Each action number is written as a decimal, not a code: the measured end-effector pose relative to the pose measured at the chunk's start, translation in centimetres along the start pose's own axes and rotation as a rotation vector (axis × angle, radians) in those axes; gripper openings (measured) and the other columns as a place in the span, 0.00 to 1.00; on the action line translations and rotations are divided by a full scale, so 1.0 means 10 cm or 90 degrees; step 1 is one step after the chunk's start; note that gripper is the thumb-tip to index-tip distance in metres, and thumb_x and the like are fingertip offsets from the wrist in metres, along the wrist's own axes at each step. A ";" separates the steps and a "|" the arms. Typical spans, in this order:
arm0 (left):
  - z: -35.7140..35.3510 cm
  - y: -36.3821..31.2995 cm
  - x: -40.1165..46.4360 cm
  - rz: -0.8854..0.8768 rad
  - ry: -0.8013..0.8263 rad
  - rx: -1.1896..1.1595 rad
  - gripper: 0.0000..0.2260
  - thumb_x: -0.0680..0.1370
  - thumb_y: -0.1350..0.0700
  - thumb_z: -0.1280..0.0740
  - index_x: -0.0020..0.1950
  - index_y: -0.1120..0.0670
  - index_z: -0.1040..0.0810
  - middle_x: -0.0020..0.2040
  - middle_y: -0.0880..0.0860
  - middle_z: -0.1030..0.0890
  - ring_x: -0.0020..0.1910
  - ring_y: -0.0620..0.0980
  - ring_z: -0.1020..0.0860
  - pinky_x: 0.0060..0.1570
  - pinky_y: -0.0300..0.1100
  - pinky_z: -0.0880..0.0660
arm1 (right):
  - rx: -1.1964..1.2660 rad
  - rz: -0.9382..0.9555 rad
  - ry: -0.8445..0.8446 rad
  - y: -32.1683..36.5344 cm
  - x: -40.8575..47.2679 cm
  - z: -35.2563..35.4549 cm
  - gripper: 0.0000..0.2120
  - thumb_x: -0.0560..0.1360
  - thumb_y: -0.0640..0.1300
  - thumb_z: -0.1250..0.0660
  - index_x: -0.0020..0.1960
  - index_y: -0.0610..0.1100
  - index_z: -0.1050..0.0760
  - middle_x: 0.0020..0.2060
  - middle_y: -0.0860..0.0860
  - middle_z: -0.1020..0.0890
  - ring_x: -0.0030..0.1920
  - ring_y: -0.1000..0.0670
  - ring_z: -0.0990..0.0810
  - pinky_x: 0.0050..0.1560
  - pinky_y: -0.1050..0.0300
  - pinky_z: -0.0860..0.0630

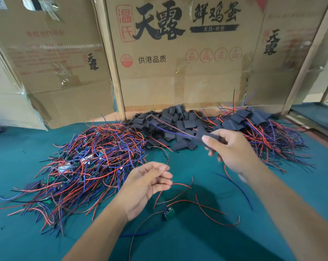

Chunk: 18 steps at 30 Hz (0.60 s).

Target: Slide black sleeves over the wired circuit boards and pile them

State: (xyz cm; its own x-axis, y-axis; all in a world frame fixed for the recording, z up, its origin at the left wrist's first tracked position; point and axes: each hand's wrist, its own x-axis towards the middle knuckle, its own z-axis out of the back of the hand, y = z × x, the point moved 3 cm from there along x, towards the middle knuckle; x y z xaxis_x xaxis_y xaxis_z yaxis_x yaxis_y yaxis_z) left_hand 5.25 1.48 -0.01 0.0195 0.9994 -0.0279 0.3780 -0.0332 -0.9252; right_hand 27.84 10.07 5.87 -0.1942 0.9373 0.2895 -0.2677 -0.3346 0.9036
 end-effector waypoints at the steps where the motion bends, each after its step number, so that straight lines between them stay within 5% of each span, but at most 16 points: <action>1: 0.00 0.00 0.01 -0.001 -0.003 -0.002 0.09 0.72 0.55 0.28 0.47 0.59 0.17 0.43 0.60 0.18 0.37 0.51 0.18 0.38 0.40 0.20 | -0.025 0.012 -0.060 -0.01 0.13 0.12 0.09 0.76 0.51 0.30 0.42 0.46 0.20 0.32 0.49 0.17 0.34 0.49 0.22 0.38 0.50 0.29; 6: -0.02 0.01 0.02 0.001 0.000 0.000 0.09 0.72 0.54 0.29 0.46 0.60 0.17 0.40 0.58 0.19 0.33 0.50 0.21 0.34 0.40 0.21 | -0.213 0.003 -0.272 -0.03 0.94 0.85 0.12 0.73 0.53 0.28 0.36 0.46 0.22 0.35 0.46 0.18 0.40 0.45 0.21 0.42 0.52 0.28; 10: -0.02 -0.03 0.02 -0.015 0.013 -0.030 0.10 0.73 0.55 0.31 0.48 0.61 0.19 0.39 0.58 0.20 0.32 0.50 0.22 0.33 0.40 0.22 | -0.461 -0.100 -0.293 -0.22 1.46 1.26 0.21 0.76 0.51 0.33 0.31 0.38 0.26 0.31 0.38 0.23 0.37 0.39 0.23 0.38 0.53 0.31; 15: 0.02 -0.05 0.02 -0.033 0.006 -0.022 0.10 0.74 0.56 0.33 0.49 0.61 0.20 0.38 0.57 0.21 0.32 0.49 0.24 0.31 0.39 0.25 | -0.704 -0.197 -0.236 -0.52 1.55 1.25 0.15 0.77 0.50 0.36 0.52 0.39 0.20 0.52 0.36 0.18 0.54 0.36 0.19 0.49 0.50 0.25; 18: 0.03 -0.05 0.02 -0.047 0.002 -0.008 0.10 0.74 0.56 0.33 0.49 0.61 0.20 0.38 0.56 0.21 0.32 0.49 0.25 0.31 0.39 0.26 | -0.827 -0.130 -0.264 -0.38 1.45 1.18 0.17 0.78 0.51 0.38 0.57 0.40 0.21 0.56 0.38 0.22 0.59 0.36 0.24 0.56 0.47 0.28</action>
State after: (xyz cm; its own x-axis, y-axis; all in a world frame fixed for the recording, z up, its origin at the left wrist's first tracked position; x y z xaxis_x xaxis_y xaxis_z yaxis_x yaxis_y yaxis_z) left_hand 4.74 1.68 0.35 -0.0056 0.9991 0.0410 0.3901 0.0400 -0.9199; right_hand 37.16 26.05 10.32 0.1861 0.8641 0.4676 -0.9822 0.1755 0.0664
